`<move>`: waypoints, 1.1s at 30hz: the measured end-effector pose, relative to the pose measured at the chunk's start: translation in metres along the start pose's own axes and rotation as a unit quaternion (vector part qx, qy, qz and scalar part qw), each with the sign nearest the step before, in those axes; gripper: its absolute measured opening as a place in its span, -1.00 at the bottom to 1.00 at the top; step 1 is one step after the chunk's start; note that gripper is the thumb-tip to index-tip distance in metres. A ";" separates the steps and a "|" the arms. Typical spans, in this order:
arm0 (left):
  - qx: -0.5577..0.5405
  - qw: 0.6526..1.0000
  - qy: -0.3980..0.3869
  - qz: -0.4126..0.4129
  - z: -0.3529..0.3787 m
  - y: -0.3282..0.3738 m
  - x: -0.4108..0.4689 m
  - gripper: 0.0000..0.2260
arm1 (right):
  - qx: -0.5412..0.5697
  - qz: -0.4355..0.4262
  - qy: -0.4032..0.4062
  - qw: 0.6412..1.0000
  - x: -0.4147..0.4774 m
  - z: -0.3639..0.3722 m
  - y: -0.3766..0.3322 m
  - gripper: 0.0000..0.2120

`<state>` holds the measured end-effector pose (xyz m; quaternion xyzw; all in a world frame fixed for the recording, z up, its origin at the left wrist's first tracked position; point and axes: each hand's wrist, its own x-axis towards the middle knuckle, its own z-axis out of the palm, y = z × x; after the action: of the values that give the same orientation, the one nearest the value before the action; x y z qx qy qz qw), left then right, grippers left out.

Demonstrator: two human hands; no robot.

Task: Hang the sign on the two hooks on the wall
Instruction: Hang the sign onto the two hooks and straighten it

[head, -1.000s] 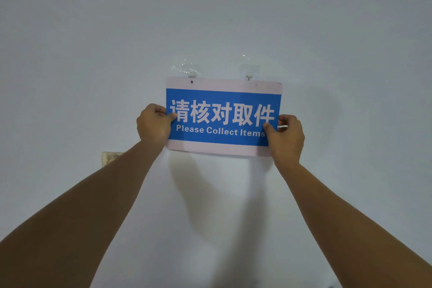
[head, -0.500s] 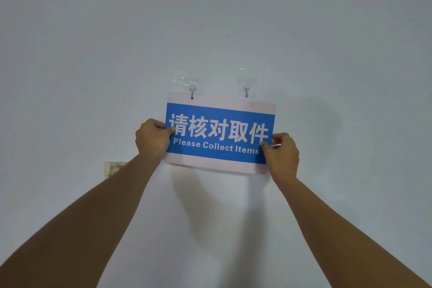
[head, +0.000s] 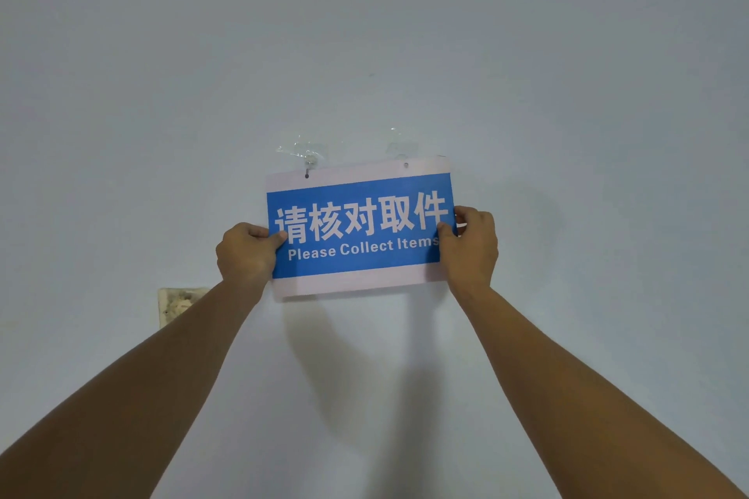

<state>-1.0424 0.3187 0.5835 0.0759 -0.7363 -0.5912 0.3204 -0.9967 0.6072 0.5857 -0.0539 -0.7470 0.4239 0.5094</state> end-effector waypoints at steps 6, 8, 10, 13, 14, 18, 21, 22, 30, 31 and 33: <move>-0.001 1.000 0.008 -0.006 -0.001 0.001 -0.002 -0.76 | -0.003 0.020 -0.019 1.000 0.011 0.005 0.003 -0.70; 0.009 1.000 0.013 0.001 -0.002 0.002 -0.003 -0.76 | -0.001 0.031 -0.027 0.999 0.013 0.009 0.005 -0.71; 0.020 1.000 0.016 0.008 -0.003 0.003 -0.002 -0.77 | 0.005 0.046 -0.038 0.998 0.012 0.014 0.010 -0.71; 0.040 0.999 0.026 0.022 -0.004 0.004 -0.001 -0.77 | 0.011 0.061 -0.049 0.997 0.009 0.020 0.018 -0.71; 0.046 0.998 0.029 0.025 -0.004 0.004 0.000 -0.77 | 0.012 0.063 -0.051 0.997 0.008 0.022 0.021 -0.70; 0.062 0.997 0.037 0.030 0.000 0.000 0.003 -0.78 | 0.013 0.059 -0.053 0.997 0.006 0.027 0.025 -0.70; 0.072 0.995 0.053 0.049 0.005 -0.004 0.000 -0.79 | -0.012 0.052 -0.062 0.997 0.001 0.030 0.031 -0.72; 0.074 0.994 0.056 0.058 0.008 -0.006 -0.001 -0.79 | -0.020 0.053 -0.068 0.996 -0.002 0.031 0.033 -0.73; 0.059 0.993 0.002 0.099 0.021 -0.022 -0.013 -0.76 | -0.011 0.060 -0.131 0.990 -0.019 0.034 0.033 -0.76; 0.055 0.993 -0.009 0.102 0.019 -0.023 -0.014 -0.76 | -0.012 0.060 -0.141 0.988 -0.020 0.033 0.031 -0.76; 0.061 0.992 -0.022 0.112 0.016 -0.020 -0.015 -0.74 | -0.009 0.059 -0.159 0.985 -0.023 0.030 0.030 -0.81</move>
<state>-1.0450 0.3332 0.5576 -0.0003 -0.7820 -0.5069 0.3626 -1.0201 0.5973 0.5456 -0.0342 -0.8177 0.4498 0.3575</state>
